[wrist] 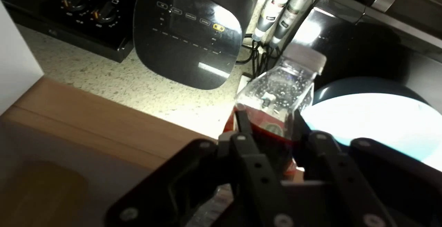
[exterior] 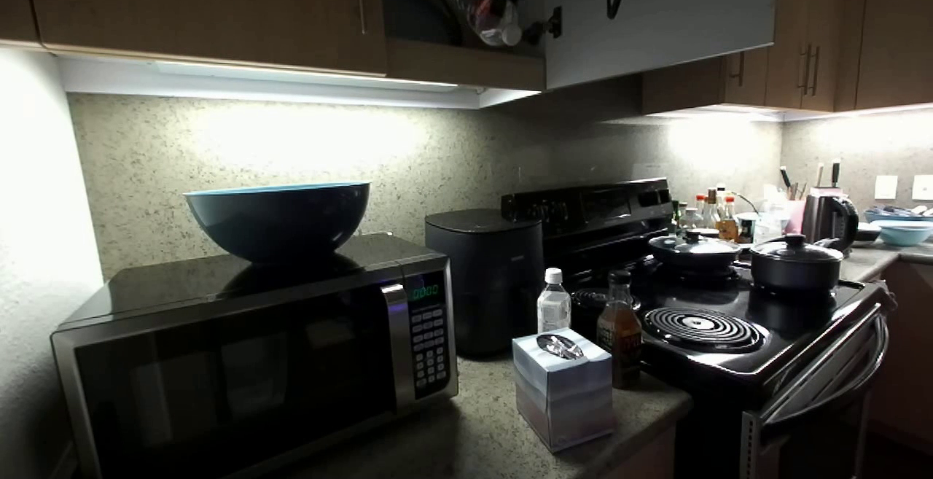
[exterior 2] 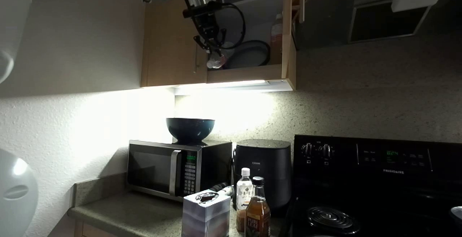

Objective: Put the bottle at the left of the box in the top cabinet

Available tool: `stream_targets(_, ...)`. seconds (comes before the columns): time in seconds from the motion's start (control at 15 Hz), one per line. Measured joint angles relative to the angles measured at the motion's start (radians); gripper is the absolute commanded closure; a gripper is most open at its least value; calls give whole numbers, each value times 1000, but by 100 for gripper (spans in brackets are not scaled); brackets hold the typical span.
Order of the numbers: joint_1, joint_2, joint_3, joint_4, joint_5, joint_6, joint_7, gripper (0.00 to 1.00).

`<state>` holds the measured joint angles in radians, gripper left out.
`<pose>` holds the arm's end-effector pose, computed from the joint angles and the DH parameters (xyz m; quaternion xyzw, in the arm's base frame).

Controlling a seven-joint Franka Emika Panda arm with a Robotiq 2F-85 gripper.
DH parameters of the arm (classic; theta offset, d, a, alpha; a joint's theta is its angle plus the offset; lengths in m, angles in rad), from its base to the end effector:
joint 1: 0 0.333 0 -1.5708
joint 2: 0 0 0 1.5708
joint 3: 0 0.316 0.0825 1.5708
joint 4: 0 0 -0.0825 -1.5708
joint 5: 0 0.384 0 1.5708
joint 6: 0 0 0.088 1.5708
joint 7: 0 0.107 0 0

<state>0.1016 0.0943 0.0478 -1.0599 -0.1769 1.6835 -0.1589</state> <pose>0.5556 0.0641 0.8241 0.9523 0.1337 0.2602 0.0864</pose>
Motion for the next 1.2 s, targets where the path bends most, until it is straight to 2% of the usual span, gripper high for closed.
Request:
stream_targets(0.07,-4,22,-11,38,-17,0,0,70)
stream_targets(0.33,-2,38,-13,54,-19,0,0,70)
stream_targets(0.4,0,38,-13,54,-19,0,1,92)
stream_targets(0.6,0,39,-14,54,-20,5,7,92)
stream_targets(0.8,0,54,-24,58,-86,77,42,92)
stream_targets(1.2,-1,189,-62,160,-226,196,95,92)
